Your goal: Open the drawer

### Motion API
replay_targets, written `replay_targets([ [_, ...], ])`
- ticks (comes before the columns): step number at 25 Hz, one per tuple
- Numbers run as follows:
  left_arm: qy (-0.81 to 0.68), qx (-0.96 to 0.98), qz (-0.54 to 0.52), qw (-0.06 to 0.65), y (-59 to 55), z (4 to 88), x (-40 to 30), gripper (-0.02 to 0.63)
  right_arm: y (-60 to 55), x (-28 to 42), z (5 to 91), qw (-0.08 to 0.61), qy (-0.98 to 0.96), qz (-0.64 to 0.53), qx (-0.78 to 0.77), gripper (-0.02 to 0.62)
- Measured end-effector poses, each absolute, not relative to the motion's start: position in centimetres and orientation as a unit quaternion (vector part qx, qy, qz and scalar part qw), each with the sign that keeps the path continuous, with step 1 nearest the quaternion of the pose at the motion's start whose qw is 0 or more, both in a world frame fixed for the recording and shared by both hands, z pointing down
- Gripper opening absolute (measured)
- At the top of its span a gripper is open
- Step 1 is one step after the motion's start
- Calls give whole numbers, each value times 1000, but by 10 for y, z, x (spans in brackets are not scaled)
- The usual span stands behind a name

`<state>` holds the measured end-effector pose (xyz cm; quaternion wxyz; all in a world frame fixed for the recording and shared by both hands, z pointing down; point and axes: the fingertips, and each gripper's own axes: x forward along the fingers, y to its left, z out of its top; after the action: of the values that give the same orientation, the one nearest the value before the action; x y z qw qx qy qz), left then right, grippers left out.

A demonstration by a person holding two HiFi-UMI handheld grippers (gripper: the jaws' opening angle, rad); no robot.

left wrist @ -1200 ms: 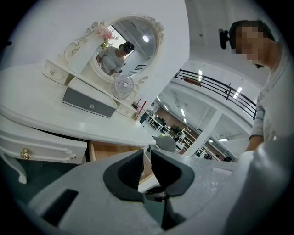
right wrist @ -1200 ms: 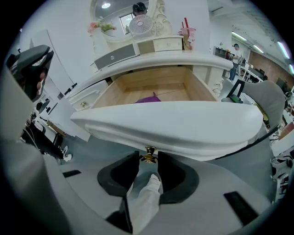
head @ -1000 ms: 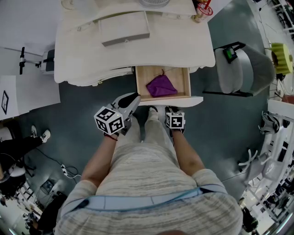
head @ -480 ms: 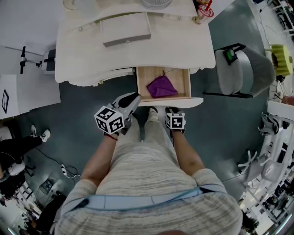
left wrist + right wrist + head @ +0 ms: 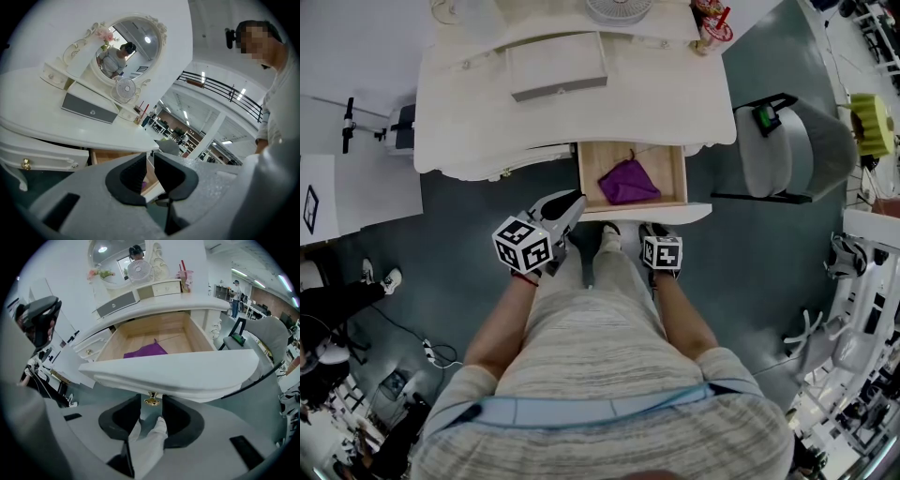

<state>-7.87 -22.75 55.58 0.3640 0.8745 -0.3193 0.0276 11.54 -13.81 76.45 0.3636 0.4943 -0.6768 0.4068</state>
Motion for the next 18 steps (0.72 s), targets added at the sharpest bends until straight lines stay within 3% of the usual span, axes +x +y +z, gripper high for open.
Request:
replay_targets([
  [6,-314,879,28,359,-228,550,-80,61,-143,115,722,324,-695,407,496,129],
  [18,-290,898,-9,330,-234,494,-73,61,-225,57,573,168,-795,326,484,127],
])
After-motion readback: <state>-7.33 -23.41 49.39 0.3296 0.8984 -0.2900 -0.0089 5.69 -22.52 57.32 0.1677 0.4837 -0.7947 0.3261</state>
